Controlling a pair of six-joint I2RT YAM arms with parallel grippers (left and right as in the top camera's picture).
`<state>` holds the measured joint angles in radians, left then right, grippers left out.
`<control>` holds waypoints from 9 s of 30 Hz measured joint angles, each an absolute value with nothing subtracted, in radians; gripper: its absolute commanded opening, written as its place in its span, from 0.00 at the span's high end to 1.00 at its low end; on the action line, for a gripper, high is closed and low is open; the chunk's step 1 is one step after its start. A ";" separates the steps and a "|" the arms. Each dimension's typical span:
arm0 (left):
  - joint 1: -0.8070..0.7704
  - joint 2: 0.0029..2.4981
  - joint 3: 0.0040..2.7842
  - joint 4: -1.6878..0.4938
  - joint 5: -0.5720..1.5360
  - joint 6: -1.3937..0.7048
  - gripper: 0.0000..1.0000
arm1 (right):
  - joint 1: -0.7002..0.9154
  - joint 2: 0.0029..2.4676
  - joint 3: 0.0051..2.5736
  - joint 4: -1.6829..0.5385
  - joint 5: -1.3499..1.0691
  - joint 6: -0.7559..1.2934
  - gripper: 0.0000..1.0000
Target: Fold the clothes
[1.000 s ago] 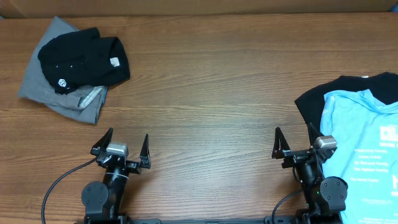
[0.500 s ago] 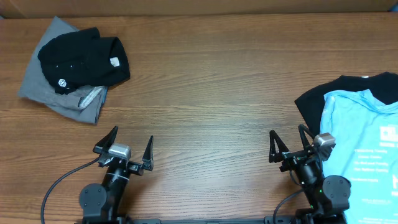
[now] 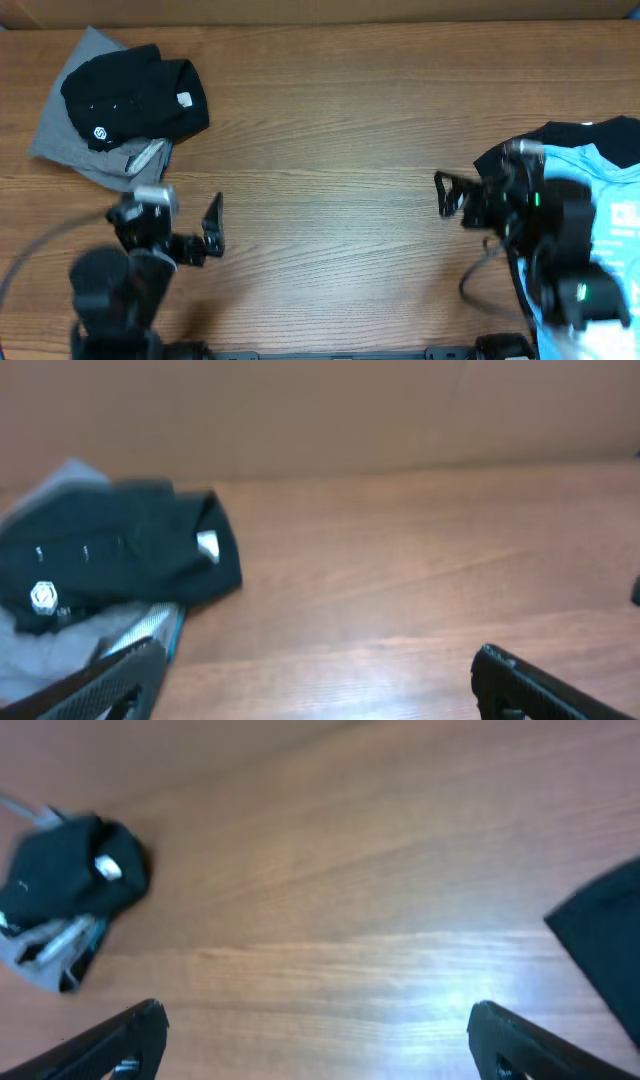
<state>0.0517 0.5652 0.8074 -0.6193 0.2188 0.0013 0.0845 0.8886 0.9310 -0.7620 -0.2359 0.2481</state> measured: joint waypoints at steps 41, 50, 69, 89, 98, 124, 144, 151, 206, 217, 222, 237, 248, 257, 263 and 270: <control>0.052 1.412 1.396 -1.130 0.397 0.001 0.00 | -0.392 1.968 1.435 -0.951 -0.022 0.384 0.48; 0.052 1.412 1.396 -1.131 0.377 0.001 0.00 | -0.392 2.001 1.427 -0.930 -0.022 0.390 0.96; 0.052 1.412 1.401 -1.193 0.363 0.001 0.00 | -0.261 1.681 1.883 -1.118 -0.165 0.307 0.96; 0.198 1.421 1.903 -1.411 0.272 0.003 0.00 | 0.853 1.693 1.905 -1.177 -0.001 0.304 0.34; 0.106 1.422 1.887 -1.397 0.300 0.033 0.00 | 0.596 1.612 1.980 -1.224 0.165 0.348 0.25; -0.413 2.241 1.805 -1.068 0.301 0.062 0.14 | 0.294 1.359 2.074 -1.335 0.160 0.420 0.21; -0.458 2.311 1.840 -1.214 -0.001 -0.059 0.96 | 0.294 1.359 2.074 -1.355 0.160 0.422 0.21; -0.282 2.263 1.880 -1.339 -0.243 -0.143 0.84 | 0.294 1.359 2.074 -1.367 0.165 0.422 0.19; -0.039 2.012 1.899 -1.440 0.118 -0.041 0.00 | -0.624 2.373 1.945 -1.024 -0.075 0.278 0.26; -0.039 2.012 1.899 -1.439 0.120 -0.041 0.00 | -0.653 2.367 1.977 -1.134 -0.051 0.349 0.96; -0.039 2.012 1.899 -1.444 0.120 -0.041 0.00 | -0.752 2.366 2.252 -1.221 0.021 0.414 0.96; -0.039 2.012 1.899 -1.431 0.133 -0.041 0.00 | -1.006 2.247 2.613 -1.292 -0.026 0.517 0.60; -0.142 2.012 1.898 -1.196 0.257 0.036 0.00 | -0.912 2.234 2.612 -1.301 -0.386 0.383 0.58; -0.308 2.048 1.885 -1.142 0.155 0.056 0.00 | -0.844 2.022 2.611 -1.461 -0.658 0.303 0.58; -0.321 2.204 1.883 -1.127 0.101 0.055 0.00 | -0.743 1.895 2.616 -1.552 -0.706 0.254 0.58; -0.320 2.309 1.871 -1.095 0.089 0.054 0.07 | -0.610 1.880 2.616 -1.627 -0.718 0.199 0.59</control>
